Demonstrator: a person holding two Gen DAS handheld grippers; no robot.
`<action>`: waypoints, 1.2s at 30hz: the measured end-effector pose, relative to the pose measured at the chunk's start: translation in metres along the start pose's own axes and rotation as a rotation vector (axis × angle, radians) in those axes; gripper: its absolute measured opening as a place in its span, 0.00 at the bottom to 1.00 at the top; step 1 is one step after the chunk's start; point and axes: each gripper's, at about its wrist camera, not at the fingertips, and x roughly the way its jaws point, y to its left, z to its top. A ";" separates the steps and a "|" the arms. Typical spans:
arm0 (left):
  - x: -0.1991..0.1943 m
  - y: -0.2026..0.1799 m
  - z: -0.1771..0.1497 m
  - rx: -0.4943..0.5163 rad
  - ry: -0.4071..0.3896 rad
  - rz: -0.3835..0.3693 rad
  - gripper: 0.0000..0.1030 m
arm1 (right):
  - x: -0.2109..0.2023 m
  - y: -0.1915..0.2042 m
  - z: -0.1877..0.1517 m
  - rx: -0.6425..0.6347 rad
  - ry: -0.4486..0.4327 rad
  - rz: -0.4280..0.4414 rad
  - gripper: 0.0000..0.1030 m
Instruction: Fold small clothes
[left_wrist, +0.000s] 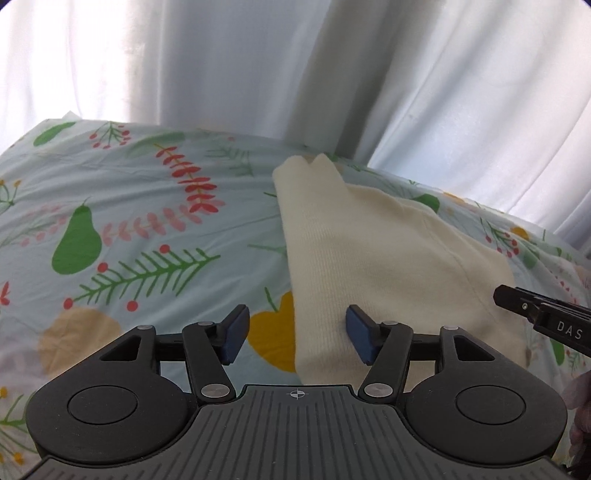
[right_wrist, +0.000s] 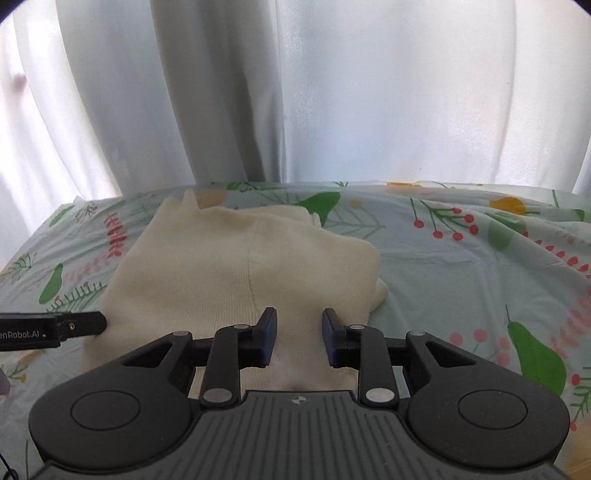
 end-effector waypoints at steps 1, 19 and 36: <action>0.002 -0.001 0.005 -0.005 -0.006 0.004 0.60 | 0.003 0.002 0.005 -0.008 -0.006 0.012 0.26; 0.041 -0.014 0.019 -0.016 0.002 0.053 0.77 | 0.068 0.014 0.017 -0.060 -0.009 -0.113 0.39; -0.001 -0.031 -0.026 0.086 0.049 0.094 0.80 | -0.018 0.005 -0.055 -0.142 0.113 -0.075 0.56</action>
